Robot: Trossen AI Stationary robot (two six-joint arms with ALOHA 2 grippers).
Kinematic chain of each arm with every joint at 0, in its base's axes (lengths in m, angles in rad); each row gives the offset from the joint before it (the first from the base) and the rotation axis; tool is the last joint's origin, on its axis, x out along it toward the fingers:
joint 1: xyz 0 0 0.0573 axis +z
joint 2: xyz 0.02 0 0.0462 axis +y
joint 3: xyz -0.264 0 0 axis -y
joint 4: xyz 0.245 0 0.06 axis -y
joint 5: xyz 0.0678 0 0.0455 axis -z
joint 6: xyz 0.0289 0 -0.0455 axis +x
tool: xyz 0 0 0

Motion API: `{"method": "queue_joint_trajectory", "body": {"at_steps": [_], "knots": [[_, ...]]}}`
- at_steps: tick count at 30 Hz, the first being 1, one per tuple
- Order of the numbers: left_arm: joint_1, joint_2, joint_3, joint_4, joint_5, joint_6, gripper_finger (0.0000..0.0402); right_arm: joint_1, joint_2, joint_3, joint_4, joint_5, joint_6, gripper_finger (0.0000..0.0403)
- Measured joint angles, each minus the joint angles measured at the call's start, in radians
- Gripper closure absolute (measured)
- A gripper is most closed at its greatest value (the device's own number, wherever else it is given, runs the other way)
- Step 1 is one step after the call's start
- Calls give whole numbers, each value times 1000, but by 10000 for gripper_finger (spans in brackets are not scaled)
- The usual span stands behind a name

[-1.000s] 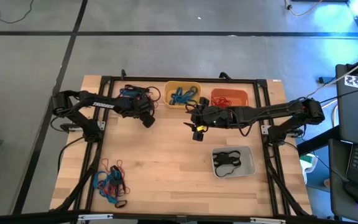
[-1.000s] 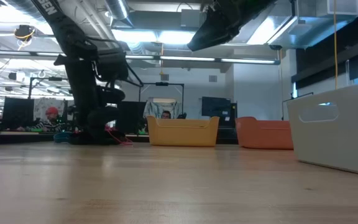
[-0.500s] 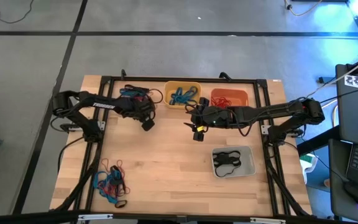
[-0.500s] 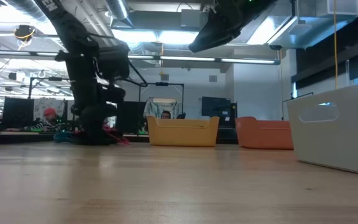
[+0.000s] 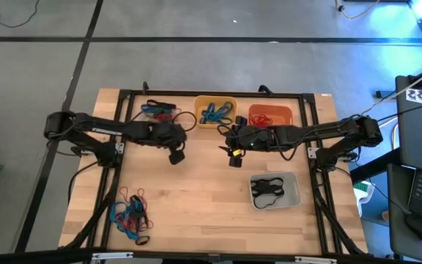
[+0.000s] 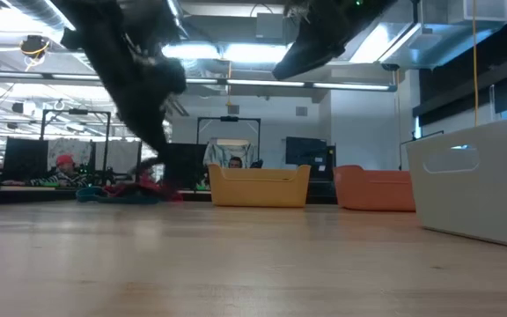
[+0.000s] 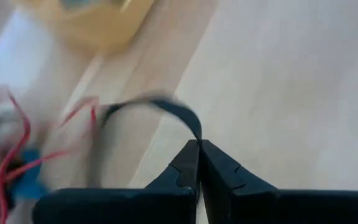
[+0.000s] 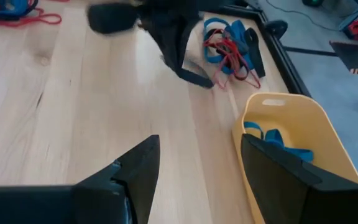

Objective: Sort rubber bands into baskets
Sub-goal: Put the black rubber band into the white bin

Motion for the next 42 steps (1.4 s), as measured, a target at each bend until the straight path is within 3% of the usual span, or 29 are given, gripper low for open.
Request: {"method": "queue_joint_trajectory", "body": {"at_steps": [6, 11, 14, 17, 23, 27, 42], "knots": [[-70, -55, 2, 96, 77, 51, 395, 0, 0, 0, -28, -4, 13, 180], [-109, -64, 2, 134, 84, 95, 399, 0, 38, 1, -20, -3, 91, 180], [-112, -64, 2, 156, 84, 108, 398, -12, 63, 1, -22, -55, 92, 173], [-110, -64, 2, 167, 83, 109, 394, -34, 88, 1, 6, -133, 95, 140], [-110, -64, 2, 213, 81, 127, 399, -55, 142, 1, 101, -143, 44, 54], [-110, -64, 2, 239, 81, 132, 396, -59, 176, 1, 166, -149, -5, 27], [-112, -62, 2, 427, 80, 133, 389, -59, 289, 0, 445, -166, -46, 49]]}}
